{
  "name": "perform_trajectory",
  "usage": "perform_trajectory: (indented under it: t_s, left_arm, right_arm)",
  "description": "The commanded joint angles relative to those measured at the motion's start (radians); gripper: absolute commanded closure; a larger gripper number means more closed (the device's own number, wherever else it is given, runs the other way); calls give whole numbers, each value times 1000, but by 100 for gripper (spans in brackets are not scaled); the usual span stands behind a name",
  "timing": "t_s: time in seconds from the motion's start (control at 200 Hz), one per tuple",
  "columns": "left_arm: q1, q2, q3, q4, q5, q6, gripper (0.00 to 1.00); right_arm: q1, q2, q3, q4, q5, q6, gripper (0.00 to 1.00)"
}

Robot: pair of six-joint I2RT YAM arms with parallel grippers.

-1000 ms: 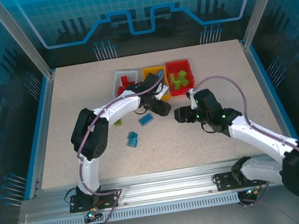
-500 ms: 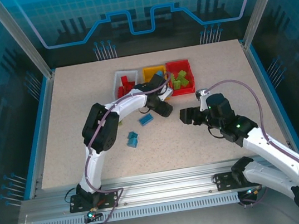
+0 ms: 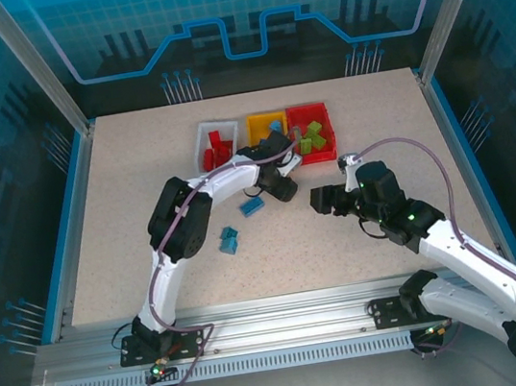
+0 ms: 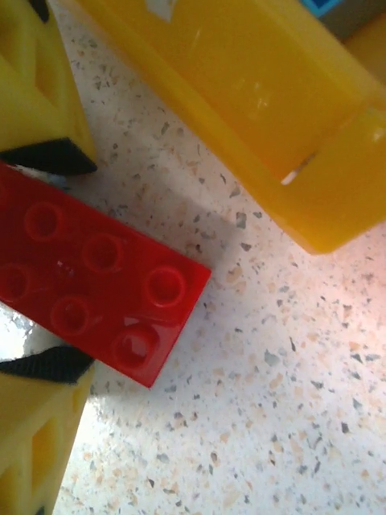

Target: Sort the legos into containers by color

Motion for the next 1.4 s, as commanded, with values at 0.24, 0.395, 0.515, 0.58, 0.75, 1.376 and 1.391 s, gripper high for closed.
perform_trajectory:
  t_s: [0.24, 0.395, 0.515, 0.58, 0.75, 1.376, 1.391]
  left_arm:
    - [-24, -256, -236, 65, -47, -147, 64]
    - [36, -438, -331, 40, -42, -281, 64]
    - [160, -498, -360, 17, 29, -367, 64]
    - [221, -505, -354, 12, 50, -376, 64]
    - [337, -422, -233, -42, 50, -388, 65]
    - [388, -132, 105, -159, 2, -420, 41]
    - [386, -140, 105, -159, 3, -422, 41]
  right_arm:
    - [8, -16, -7, 19, -60, -23, 28]
    - [123, 56, 50, 70, -95, -116, 28]
    - [233, 168, 122, 103, -52, -154, 28]
    - [261, 222, 147, 149, -49, -146, 28]
    - [310, 339, 228, 203, -19, -132, 29]
    - [335, 487, 333, 132, 73, -106, 27]
    - [335, 492, 340, 122, 76, -112, 27]
